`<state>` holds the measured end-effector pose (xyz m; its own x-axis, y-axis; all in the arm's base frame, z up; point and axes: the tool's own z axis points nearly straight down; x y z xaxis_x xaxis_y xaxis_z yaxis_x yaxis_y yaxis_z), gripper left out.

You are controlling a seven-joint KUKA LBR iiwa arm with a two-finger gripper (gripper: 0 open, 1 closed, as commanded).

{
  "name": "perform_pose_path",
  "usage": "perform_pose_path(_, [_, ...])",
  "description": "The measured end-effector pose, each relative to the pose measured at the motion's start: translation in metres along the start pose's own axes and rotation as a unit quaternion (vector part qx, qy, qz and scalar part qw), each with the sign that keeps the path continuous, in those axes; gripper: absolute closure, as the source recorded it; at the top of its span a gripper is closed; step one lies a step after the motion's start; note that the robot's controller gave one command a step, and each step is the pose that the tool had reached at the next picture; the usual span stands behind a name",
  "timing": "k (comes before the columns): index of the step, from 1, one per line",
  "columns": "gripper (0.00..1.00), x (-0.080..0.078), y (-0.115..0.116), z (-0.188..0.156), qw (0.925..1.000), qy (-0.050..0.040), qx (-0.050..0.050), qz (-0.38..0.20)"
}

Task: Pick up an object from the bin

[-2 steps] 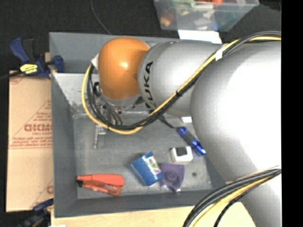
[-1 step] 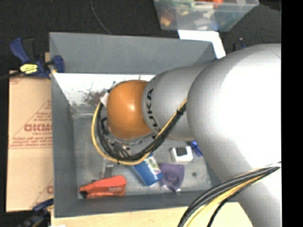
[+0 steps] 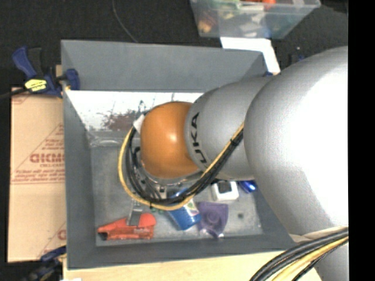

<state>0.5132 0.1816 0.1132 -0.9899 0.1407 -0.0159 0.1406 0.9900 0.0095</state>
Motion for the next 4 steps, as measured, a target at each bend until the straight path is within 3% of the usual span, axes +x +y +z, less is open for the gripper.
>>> perform_pose_path(1, [0.0,-0.013,-0.05,0.013,0.9997,0.0037,0.002,-0.023])
perform_pose_path(2, [0.0,0.034,-0.023,0.041,0.9998,-0.0014,-0.002,-0.019])
perform_pose_path(3, [1.0,0.037,0.016,0.04,0.998,-0.0018,0.004,-0.063])
perform_pose_path(4, [1.0,0.037,0.016,0.04,0.998,-0.0018,0.004,-0.063])
